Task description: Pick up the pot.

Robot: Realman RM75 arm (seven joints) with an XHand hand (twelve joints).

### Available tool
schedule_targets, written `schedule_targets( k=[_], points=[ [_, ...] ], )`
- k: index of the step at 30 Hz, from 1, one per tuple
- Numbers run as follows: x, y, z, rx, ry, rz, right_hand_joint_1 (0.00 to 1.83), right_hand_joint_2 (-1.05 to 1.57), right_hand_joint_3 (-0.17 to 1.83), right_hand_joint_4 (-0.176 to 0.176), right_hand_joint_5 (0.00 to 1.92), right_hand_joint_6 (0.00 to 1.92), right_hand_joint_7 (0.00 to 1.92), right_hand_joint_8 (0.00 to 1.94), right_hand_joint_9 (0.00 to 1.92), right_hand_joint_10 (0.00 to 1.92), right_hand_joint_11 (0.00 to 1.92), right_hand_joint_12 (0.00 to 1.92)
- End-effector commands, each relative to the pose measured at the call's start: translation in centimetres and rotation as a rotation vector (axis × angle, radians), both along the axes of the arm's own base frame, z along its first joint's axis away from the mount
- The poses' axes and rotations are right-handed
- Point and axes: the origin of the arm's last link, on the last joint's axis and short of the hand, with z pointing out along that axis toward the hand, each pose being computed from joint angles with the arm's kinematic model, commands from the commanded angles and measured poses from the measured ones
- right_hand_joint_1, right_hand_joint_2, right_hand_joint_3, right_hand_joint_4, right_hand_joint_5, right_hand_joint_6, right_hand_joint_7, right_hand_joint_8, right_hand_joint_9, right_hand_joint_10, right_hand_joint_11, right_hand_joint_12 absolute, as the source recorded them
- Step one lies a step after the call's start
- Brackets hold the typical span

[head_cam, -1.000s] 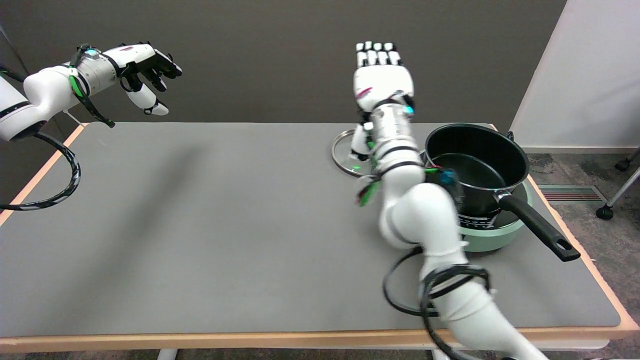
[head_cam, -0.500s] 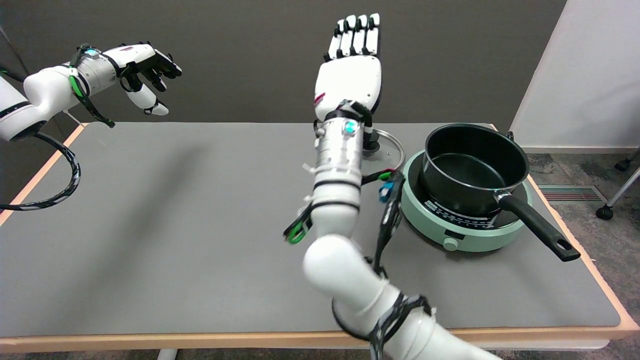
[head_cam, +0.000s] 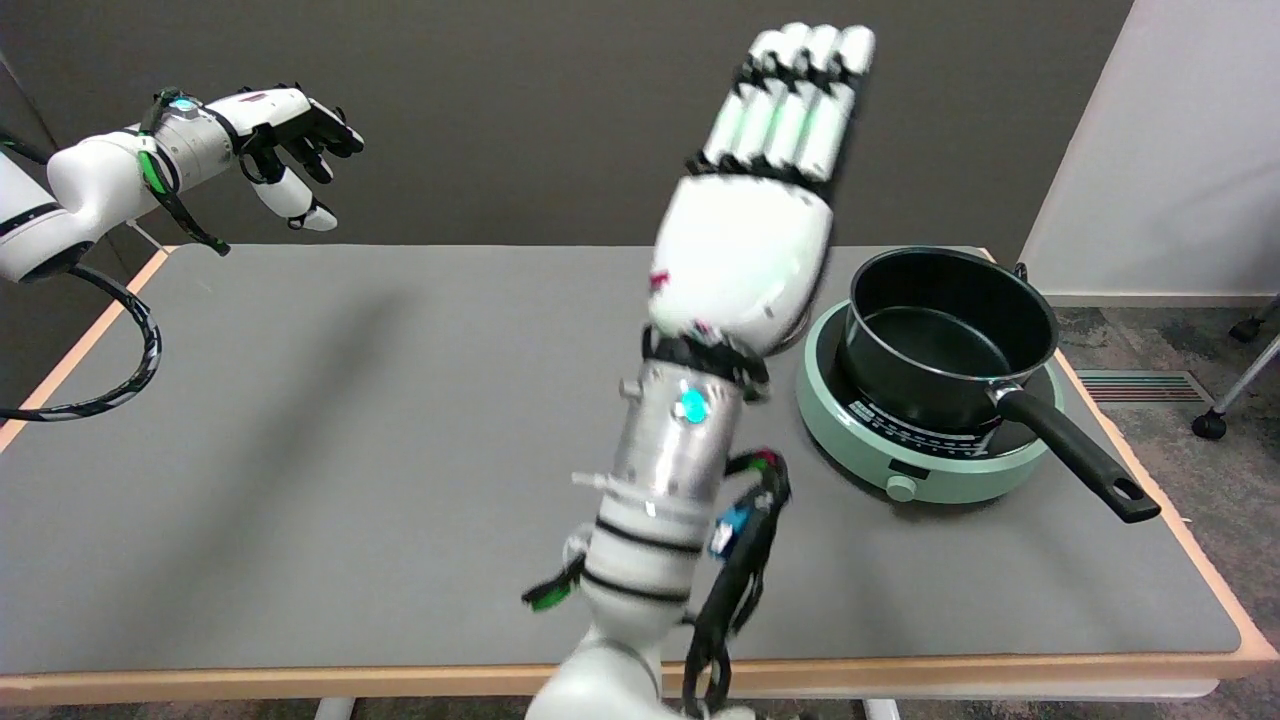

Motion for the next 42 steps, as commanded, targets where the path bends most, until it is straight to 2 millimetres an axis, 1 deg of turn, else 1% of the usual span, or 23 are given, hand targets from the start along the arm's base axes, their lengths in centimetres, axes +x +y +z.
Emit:
schedule_targets(
  k=[1,3,5,10,12,15,17,24,28,36,38,42],
  points=[
    [-2.3,9.3,0.1,-0.199,-0.078,0.116,1.35,-0.58,0.77,-0.134,0.05,0.05,0.05,0.05,0.05,0.05,0.05,0.05],
    [-2.4,9.4,0.5,-0.204,-0.104,0.101,1.35,-0.59,0.77,-0.128,0.05,0.05,0.05,0.05,0.05,0.05,0.05,0.05],
    [-2.6,9.2,1.2,-0.211,-0.135,0.076,1.36,-0.6,0.77,-0.13,0.05,0.05,0.05,0.05,0.05,0.05,0.05,0.05],
    [-3.1,8.7,3.6,-0.244,-0.221,0.026,1.36,-0.61,0.79,-0.129,0.05,0.05,0.05,0.05,0.05,0.05,0.05,0.05],
    [-3.2,8.7,4.8,-0.266,-0.253,0.021,1.37,-0.61,0.78,-0.133,0.05,0.05,0.05,0.05,0.05,0.05,0.05,0.05],
    [-2.9,8.9,6.2,-0.294,-0.291,0.031,1.39,-0.62,0.76,-0.164,0.05,0.05,0.05,0.05,0.05,0.05,0.05,0.05],
    [-2.7,9.0,6.9,-0.305,-0.315,0.035,1.39,-0.62,0.75,-0.176,0.05,0.05,0.05,0.05,0.05,0.05,0.05,0.05],
    [-2.0,9.5,9.5,-0.363,-0.415,0.06,1.37,-0.62,0.75,-0.176,0.05,0.05,0.05,0.05,0.05,0.05,0.05,0.05],
    [-2.2,9.3,11.0,-0.396,-0.479,0.052,1.37,-0.62,0.76,-0.176,0.05,0.05,0.05,0.05,0.05,0.05,0.05,0.05],
    [-3.3,7.7,14.8,-0.503,-0.64,0.021,1.37,-0.63,0.85,-0.176,0.05,0.05,0.05,0.05,0.05,0.05,0.05,0.05],
    [-3.9,7.3,15.8,-0.525,-0.695,0.023,1.36,-0.63,0.86,-0.176,0.05,0.05,0.05,0.05,0.05,0.05,0.05,0.05],
    [-5.1,6.7,17.0,-0.557,-0.771,0.026,1.35,-0.63,0.87,-0.176,0.05,0.05,0.05,0.05,0.05,0.05,0.05,0.05]
  ],
)
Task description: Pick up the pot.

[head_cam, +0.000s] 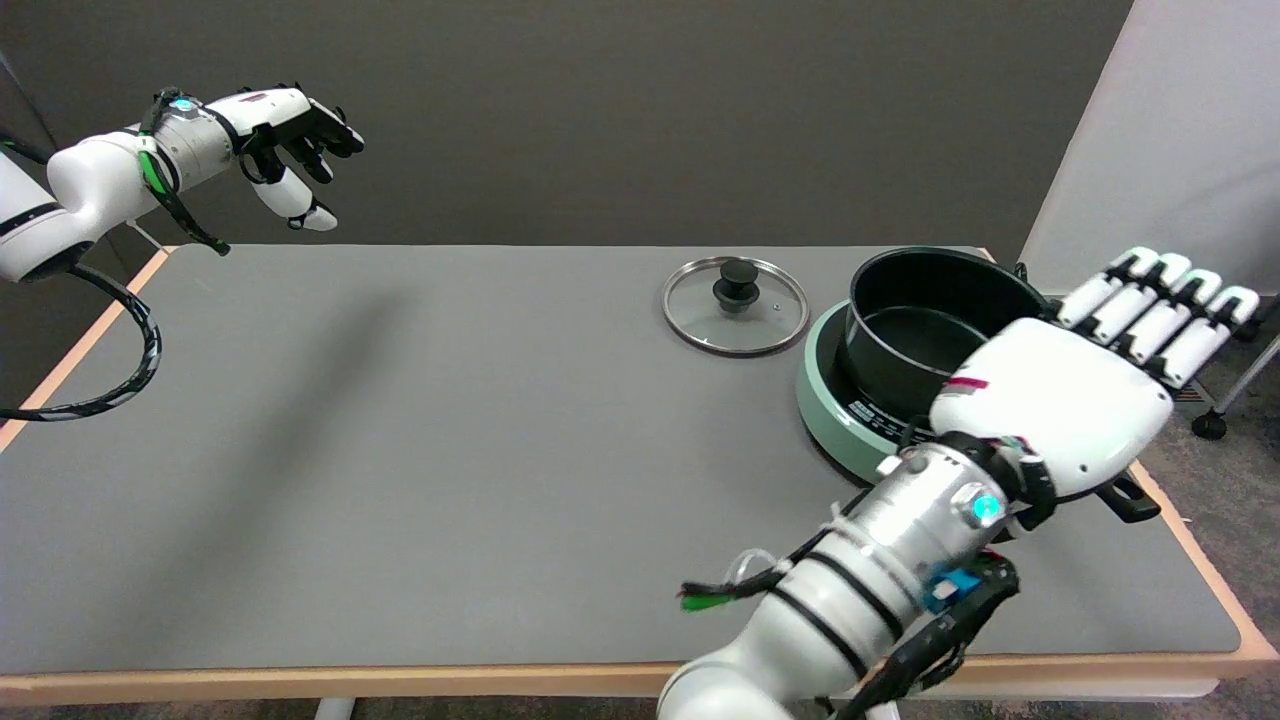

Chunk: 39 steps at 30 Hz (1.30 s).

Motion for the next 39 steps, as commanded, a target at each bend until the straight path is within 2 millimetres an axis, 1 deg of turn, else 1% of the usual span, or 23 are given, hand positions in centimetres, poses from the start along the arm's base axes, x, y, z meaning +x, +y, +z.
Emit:
schedule_targets(
  k=[1,6,9,10,13,20,24,28,39],
  points=[
    [-2.7,-1.6,6.9,-0.177,-0.326,0.027,1.35,-0.63,0.87,-0.176,0.05,0.05,0.05,0.05,0.05,0.05,0.05,0.05],
    [-2.4,-2.3,7.3,-0.191,-0.346,0.056,1.34,-0.63,0.85,-0.176,0.05,0.05,0.05,0.05,0.05,0.05,0.05,0.05],
    [-1.9,-3.2,7.3,-0.182,-0.349,0.076,1.34,-0.63,0.85,-0.176,0.05,0.05,0.05,0.05,0.05,0.05,0.05,0.05],
    [-1.9,-3.8,7.6,-0.176,-0.337,0.08,1.34,-0.63,0.85,-0.176,0.05,0.05,0.05,0.05,0.05,0.05,0.05,0.05],
    [-1.4,-4.5,7.3,-0.166,-0.357,0.09,1.34,-0.63,0.84,-0.176,0.05,0.05,0.05,0.05,0.05,0.05,0.05,0.05],
    [-0.9,-5.2,7.7,-0.175,-0.376,0.105,1.34,-0.63,0.84,-0.176,0.04,0.04,0.04,0.04,0.04,0.04,0.04,0.04],
    [-0.8,-5.6,8.2,-0.185,-0.404,0.114,1.35,-0.62,0.83,-0.176,0.04,0.04,0.04,0.04,0.04,0.04,0.04,0.04],
    [-1.4,-5.5,9.0,-0.212,-0.438,0.101,1.34,-0.62,0.84,-0.176,0.04,0.04,0.04,0.04,0.04,0.04,0.04,0.04],
    [-2.5,-5.5,10.2,-0.237,-0.495,0.07,1.34,-0.61,0.85,-0.176,0.04,0.04,0.04,0.04,0.04,0.04,0.04,0.04]
  ],
)
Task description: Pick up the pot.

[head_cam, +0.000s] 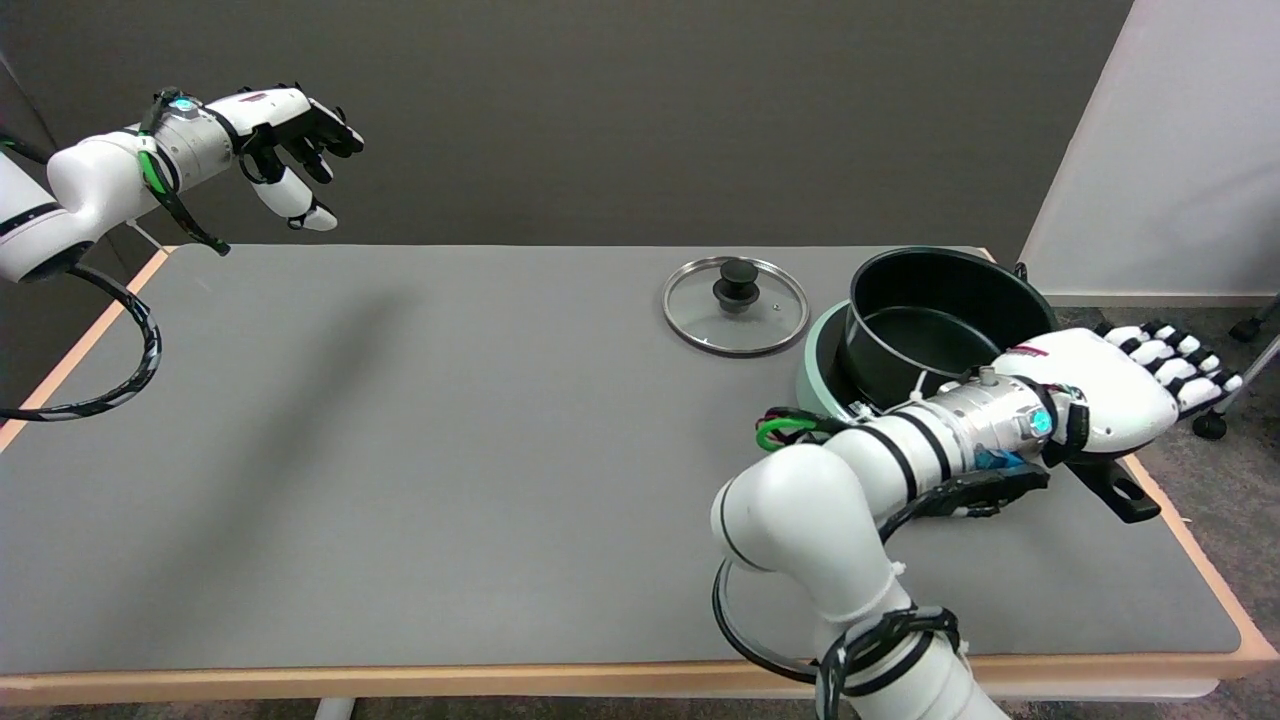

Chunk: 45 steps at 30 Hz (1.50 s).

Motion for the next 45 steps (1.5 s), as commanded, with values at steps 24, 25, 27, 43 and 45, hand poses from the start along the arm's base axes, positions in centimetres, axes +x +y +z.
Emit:
schedule_targets(
  k=[24,25,27,43,45],
  points=[
    [-1.3,-0.5,3.7,-0.031,-0.145,-0.004,1.36,-0.58,0.88,-0.171,0.03,0.03,0.03,0.03,0.03,0.03,0.03,0.03],
    [-1.2,-0.5,3.7,-0.031,-0.145,-0.001,1.36,-0.58,0.88,-0.17,0.03,0.03,0.03,0.03,0.03,0.03,0.03,0.03],
    [-1.1,-0.4,3.7,-0.031,-0.143,0.004,1.36,-0.58,0.88,-0.17,0.03,0.03,0.03,0.03,0.03,0.03,0.03,0.03],
    [-1.2,-0.4,3.6,-0.014,-0.153,-0.004,1.24,-0.56,0.89,-0.03,0.01,0.01,0.01,0.01,0.01,0.01,0.01,0.01],
    [-1.3,-0.5,3.7,-0.01,-0.159,-0.017,1.23,-0.56,0.88,-0.026,0.01,0.01,0.01,0.01,0.01,0.01,0.01,0.01]
  ],
)
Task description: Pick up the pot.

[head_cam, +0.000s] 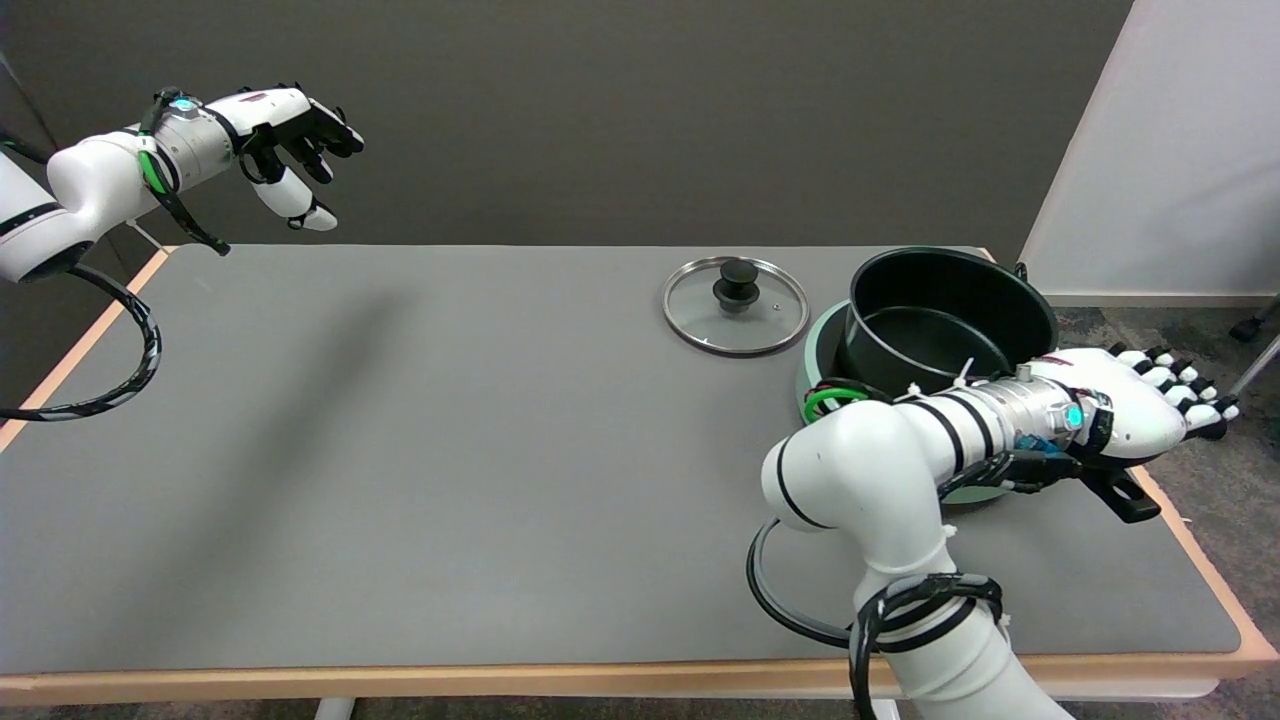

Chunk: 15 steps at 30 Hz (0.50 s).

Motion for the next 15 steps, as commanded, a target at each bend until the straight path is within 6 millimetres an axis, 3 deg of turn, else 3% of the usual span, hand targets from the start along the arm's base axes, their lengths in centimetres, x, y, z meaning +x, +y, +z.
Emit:
schedule_targets(
  k=[1,7,12,15],
  points=[
    [-0.21,-0.12,0.2,0.021,-0.021,-0.02,1.23,-0.56,0.88,-0.026,0.01,0.01,0.01,0.01,0.01,0.01,0.01,0.01],
    [-0.54,-0.2,0.36,0.024,-0.041,-0.027,1.22,-0.56,0.85,-0.014,0.01,0.01,0.01,0.01,0.01,0.01,0.01,0.01],
    [-0.69,-0.33,0.65,0.026,-0.051,-0.03,1.21,-0.47,0.61,0.025,0.01,0.01,0.01,0.01,0.01,0.01,0.01,0.01],
    [-0.73,-0.42,0.79,0.027,-0.054,-0.032,1.2,-0.56,0.91,0.054,0.03,0.03,0.03,0.03,0.03,0.03,0.03,0.03]
  ],
)
